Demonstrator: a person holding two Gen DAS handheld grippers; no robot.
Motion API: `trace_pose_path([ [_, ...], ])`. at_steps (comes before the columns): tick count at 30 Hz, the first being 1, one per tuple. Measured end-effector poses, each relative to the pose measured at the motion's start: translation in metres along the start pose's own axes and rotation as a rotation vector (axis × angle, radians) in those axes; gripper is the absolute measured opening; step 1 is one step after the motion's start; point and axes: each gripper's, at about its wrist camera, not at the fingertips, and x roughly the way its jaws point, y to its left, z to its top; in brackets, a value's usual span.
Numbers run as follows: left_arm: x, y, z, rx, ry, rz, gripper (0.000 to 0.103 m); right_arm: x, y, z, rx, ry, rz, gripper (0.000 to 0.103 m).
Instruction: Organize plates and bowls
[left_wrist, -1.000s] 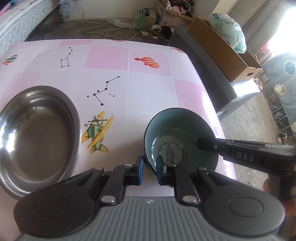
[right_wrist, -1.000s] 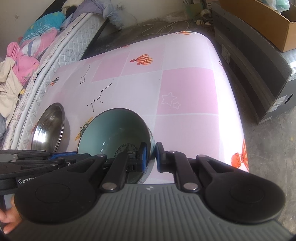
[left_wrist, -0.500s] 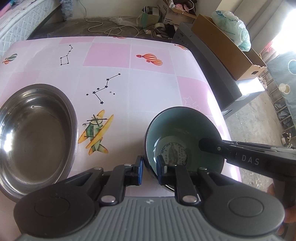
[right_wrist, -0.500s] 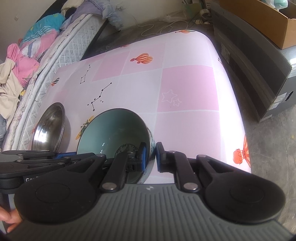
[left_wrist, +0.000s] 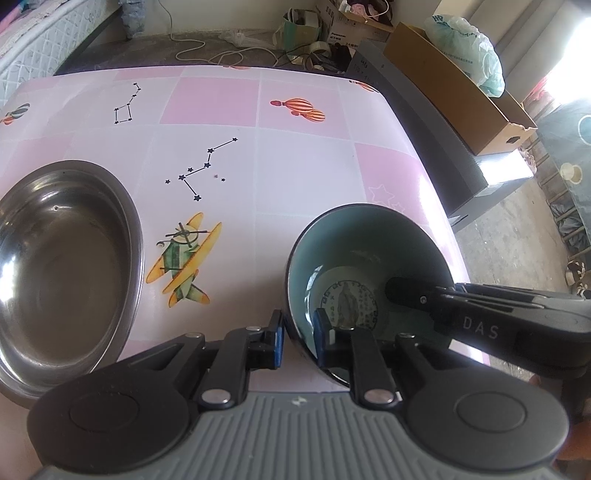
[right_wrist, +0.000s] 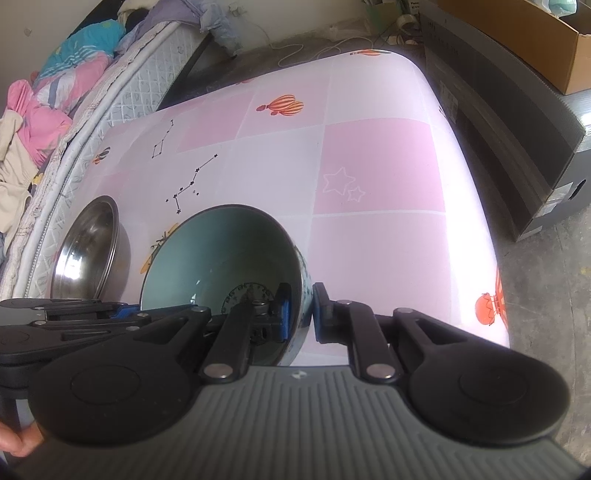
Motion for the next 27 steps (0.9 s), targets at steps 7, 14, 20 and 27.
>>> trace_pose_path([
  [7,-0.002,0.002,-0.002,-0.011,0.004,-0.008,0.017,0.001,0.005,0.001,-0.004,0.006,-0.018,0.010],
  [14,-0.005,0.004,-0.002,-0.019,-0.001,-0.016,0.016,-0.001,0.005,0.003,0.007,0.008,-0.012,0.010],
  [20,-0.011,0.005,-0.003,-0.014,-0.020,-0.023,0.016,-0.004,0.004,0.005,0.011,0.006,-0.009,0.010],
  [27,-0.017,0.004,-0.005,-0.010,-0.031,-0.027,0.016,-0.010,0.004,0.006,0.012,-0.001,-0.007,0.010],
])
